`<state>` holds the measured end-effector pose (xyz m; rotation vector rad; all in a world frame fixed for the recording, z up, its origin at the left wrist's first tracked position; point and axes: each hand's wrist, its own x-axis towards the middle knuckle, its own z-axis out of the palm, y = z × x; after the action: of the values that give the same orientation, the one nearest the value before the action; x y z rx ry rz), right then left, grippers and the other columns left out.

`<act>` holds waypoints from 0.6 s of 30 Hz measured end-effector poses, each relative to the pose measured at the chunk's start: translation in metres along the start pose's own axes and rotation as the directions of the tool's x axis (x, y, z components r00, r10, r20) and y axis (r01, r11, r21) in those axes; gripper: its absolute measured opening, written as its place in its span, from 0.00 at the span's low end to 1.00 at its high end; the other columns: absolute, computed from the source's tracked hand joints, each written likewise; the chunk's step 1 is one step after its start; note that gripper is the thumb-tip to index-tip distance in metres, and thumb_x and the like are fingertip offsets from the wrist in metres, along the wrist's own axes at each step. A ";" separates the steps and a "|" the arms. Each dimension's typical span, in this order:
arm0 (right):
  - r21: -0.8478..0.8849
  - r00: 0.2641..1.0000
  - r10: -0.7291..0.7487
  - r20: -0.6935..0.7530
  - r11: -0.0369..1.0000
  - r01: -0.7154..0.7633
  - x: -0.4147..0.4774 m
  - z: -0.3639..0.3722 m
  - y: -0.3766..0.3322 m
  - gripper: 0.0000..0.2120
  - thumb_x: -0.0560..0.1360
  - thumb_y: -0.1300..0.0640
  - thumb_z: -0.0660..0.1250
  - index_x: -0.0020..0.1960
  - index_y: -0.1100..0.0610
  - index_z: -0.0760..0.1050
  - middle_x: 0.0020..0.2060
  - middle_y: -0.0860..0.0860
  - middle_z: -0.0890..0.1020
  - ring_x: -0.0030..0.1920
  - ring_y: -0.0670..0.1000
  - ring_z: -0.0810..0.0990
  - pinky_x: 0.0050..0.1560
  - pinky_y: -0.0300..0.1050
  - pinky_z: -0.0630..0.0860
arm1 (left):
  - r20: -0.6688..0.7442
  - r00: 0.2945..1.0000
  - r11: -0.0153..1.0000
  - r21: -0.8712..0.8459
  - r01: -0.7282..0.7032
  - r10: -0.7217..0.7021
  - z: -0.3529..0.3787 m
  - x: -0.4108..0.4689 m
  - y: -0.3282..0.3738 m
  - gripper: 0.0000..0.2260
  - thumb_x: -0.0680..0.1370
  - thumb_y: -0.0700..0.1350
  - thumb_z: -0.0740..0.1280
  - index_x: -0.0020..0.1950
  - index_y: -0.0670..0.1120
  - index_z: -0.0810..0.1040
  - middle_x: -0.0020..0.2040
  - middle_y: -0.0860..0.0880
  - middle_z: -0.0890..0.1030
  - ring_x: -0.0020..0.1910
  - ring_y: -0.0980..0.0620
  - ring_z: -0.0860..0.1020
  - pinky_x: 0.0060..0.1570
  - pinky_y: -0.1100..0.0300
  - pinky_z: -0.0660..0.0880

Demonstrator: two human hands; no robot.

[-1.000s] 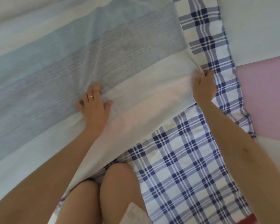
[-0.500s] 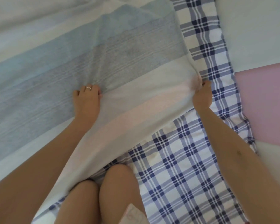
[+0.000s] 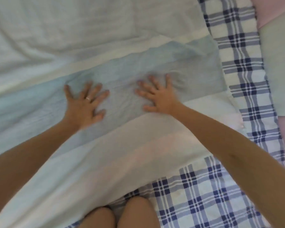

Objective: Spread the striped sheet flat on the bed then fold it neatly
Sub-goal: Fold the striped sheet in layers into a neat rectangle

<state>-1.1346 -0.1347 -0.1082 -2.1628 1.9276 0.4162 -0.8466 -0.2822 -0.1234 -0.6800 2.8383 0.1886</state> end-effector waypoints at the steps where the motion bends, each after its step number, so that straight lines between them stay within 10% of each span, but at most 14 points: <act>1: 0.063 0.960 0.275 0.062 0.958 -0.278 0.029 -0.017 0.024 0.31 0.77 0.35 0.49 0.77 0.42 0.51 0.77 0.46 0.53 0.76 0.61 0.54 0.63 0.80 0.49 | 0.008 0.977 0.976 -0.040 0.213 -0.213 -0.012 0.016 -0.024 0.28 0.77 0.61 0.53 0.77 0.55 0.56 0.76 0.46 0.60 0.76 0.42 0.52 0.59 0.22 0.46; 4: 0.253 0.659 0.702 0.270 0.608 -0.752 0.087 -0.064 0.059 0.32 0.80 0.39 0.47 0.79 0.50 0.43 0.78 0.51 0.47 0.76 0.62 0.48 0.68 0.74 0.45 | 0.104 0.763 0.744 -0.172 0.645 -0.638 -0.046 0.041 -0.068 0.30 0.79 0.60 0.54 0.78 0.50 0.51 0.78 0.48 0.51 0.77 0.44 0.47 0.63 0.25 0.43; 7: 0.192 0.857 0.514 -0.034 0.845 -0.499 0.097 -0.062 0.022 0.32 0.77 0.43 0.49 0.77 0.57 0.54 0.75 0.59 0.59 0.75 0.61 0.58 0.70 0.71 0.48 | -0.008 0.817 0.807 -0.158 0.569 -0.577 -0.046 0.026 -0.064 0.33 0.77 0.57 0.61 0.77 0.45 0.53 0.78 0.42 0.50 0.76 0.41 0.49 0.66 0.30 0.40; 9: 0.063 0.980 0.083 -0.181 0.995 -0.073 0.084 -0.049 -0.029 0.32 0.74 0.44 0.55 0.75 0.54 0.59 0.73 0.56 0.66 0.73 0.61 0.62 0.68 0.72 0.51 | -0.118 0.948 0.953 -0.106 0.283 -0.295 -0.028 -0.005 -0.042 0.36 0.72 0.56 0.65 0.75 0.43 0.58 0.74 0.37 0.60 0.73 0.39 0.59 0.68 0.32 0.41; 12: -0.144 0.849 -0.522 -0.081 0.849 0.509 0.077 -0.033 -0.079 0.30 0.74 0.40 0.54 0.75 0.45 0.59 0.75 0.48 0.62 0.75 0.60 0.56 0.66 0.75 0.46 | -0.102 0.990 0.995 0.031 -0.092 0.094 -0.001 -0.047 -0.027 0.34 0.68 0.59 0.62 0.72 0.49 0.65 0.70 0.42 0.70 0.68 0.38 0.68 0.65 0.28 0.53; 15: -0.225 0.914 -0.402 -0.060 0.897 0.380 0.127 -0.032 -0.067 0.29 0.77 0.33 0.48 0.75 0.42 0.58 0.75 0.46 0.61 0.75 0.61 0.58 0.65 0.77 0.51 | -0.103 0.986 0.992 -0.002 0.129 -0.128 0.003 -0.033 -0.068 0.35 0.68 0.64 0.59 0.75 0.55 0.60 0.75 0.47 0.64 0.73 0.37 0.59 0.63 0.26 0.51; 18: -0.153 0.992 -0.035 -0.117 0.988 0.017 0.217 -0.067 -0.040 0.31 0.74 0.32 0.53 0.74 0.42 0.61 0.74 0.47 0.63 0.73 0.61 0.62 0.65 0.76 0.53 | -0.062 0.837 0.839 -0.067 0.539 -0.543 -0.008 0.018 -0.144 0.35 0.73 0.68 0.51 0.77 0.58 0.48 0.79 0.51 0.50 0.76 0.42 0.47 0.64 0.27 0.46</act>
<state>-1.0679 -0.3552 -0.1217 -2.3562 1.9860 0.4519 -0.7975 -0.4190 -0.1305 -1.4937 2.5802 0.1332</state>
